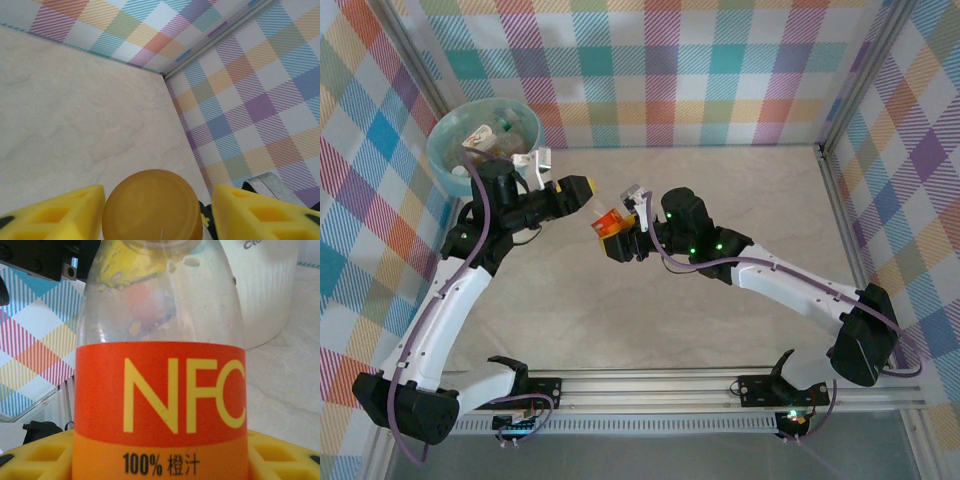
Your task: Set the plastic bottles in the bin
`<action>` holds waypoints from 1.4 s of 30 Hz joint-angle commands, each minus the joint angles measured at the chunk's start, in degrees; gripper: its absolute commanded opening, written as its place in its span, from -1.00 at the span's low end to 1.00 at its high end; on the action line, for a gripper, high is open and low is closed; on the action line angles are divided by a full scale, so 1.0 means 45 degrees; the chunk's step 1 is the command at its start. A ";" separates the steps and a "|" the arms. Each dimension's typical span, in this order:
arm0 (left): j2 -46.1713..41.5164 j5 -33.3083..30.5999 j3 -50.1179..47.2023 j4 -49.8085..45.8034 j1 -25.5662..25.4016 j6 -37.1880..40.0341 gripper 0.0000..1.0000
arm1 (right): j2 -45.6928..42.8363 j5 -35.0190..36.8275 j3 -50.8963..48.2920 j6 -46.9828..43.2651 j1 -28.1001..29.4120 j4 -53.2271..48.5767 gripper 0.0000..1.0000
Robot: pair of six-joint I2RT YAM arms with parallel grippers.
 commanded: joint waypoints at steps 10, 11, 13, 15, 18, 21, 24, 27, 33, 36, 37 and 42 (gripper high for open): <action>-0.0301 -0.0109 -0.0281 0.0428 -0.0163 -0.0061 -0.32 | -0.0346 -0.0212 -0.0221 -0.0133 0.0057 0.0665 0.26; -0.0340 -0.0208 -0.0281 0.0409 -0.0163 -0.0060 -0.36 | -0.0346 -0.0147 -0.0221 -0.0095 0.0059 0.0624 0.37; -0.0472 -0.0570 -0.0243 0.0377 -0.0166 -0.0038 -0.46 | -0.0364 0.0131 -0.0204 -0.0034 0.0064 0.0528 0.70; -0.0609 -0.1213 -0.0161 0.0361 -0.0163 0.0074 -0.66 | -0.0420 0.0503 -0.0220 -0.0024 0.0066 0.0450 1.00; -0.0876 -0.3006 0.0033 0.0149 -0.0163 0.0190 -1.00 | -0.0536 0.0946 -0.0240 -0.0158 0.0060 0.0464 0.99; -0.1214 -0.5011 0.0285 0.0143 -0.0144 0.0328 -1.00 | -0.0676 0.1107 -0.0221 -0.0369 0.0062 0.0484 0.99; -0.1196 -0.6502 0.1043 0.0038 -0.0127 0.0996 -1.00 | -0.0749 0.1304 -0.0201 -0.0546 0.0063 0.0444 0.99; -0.0737 -0.7842 0.2400 -0.0603 -0.0030 0.1948 -1.00 | -0.0756 0.1439 -0.0182 -0.0653 0.0057 0.0492 0.99; 0.0441 -0.9041 0.5044 -0.1190 0.0827 0.3503 -1.00 | -0.0547 0.1605 0.0020 -0.0752 0.0057 0.0405 0.99; 0.0884 -1.0316 0.5744 -0.0878 0.1307 0.4118 -1.00 | -0.0342 0.1778 0.0286 -0.0844 0.0057 0.0228 0.99; 0.1023 -1.0569 0.5906 -0.0782 0.1518 0.4277 -1.00 | -0.0230 0.1796 0.0413 -0.0872 0.0057 0.0178 0.99; 0.2087 -1.1873 0.6700 -0.0265 0.2678 0.5378 -1.00 | 0.0591 0.1506 0.1437 -0.0618 0.0059 -0.0502 0.99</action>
